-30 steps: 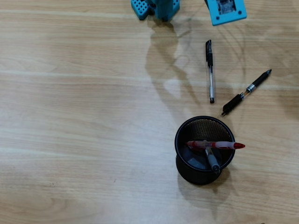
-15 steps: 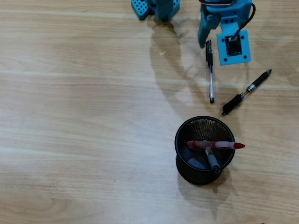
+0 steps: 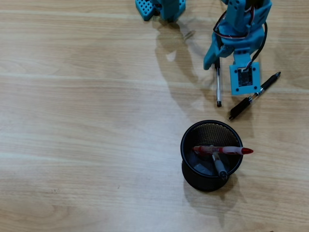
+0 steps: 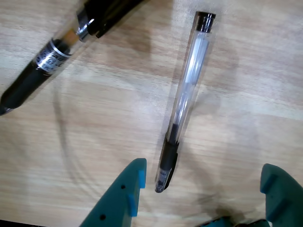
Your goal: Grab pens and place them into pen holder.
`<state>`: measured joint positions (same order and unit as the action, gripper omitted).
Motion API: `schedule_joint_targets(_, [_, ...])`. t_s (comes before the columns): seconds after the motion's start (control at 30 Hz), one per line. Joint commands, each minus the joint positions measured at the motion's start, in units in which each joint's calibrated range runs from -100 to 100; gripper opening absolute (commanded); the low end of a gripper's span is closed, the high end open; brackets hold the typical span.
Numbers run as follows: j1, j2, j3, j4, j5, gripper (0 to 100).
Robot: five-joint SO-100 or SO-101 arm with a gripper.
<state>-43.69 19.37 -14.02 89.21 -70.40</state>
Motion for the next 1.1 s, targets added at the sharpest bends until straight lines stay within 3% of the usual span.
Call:
schedule_joint_targets(0.0, [-0.16, 2.07, -1.73, -1.6, -0.43, 28])
schedule_joint_targets(0.47, [-0.35, 7.85, 10.58, -24.56, -0.7, 28])
schedule_joint_targets(0.73, [-1.72, 7.76, 13.39, -26.57, -4.47, 27])
schedule_joint_targets(1.07, [-1.72, 7.76, 13.21, -25.84, -4.47, 6])
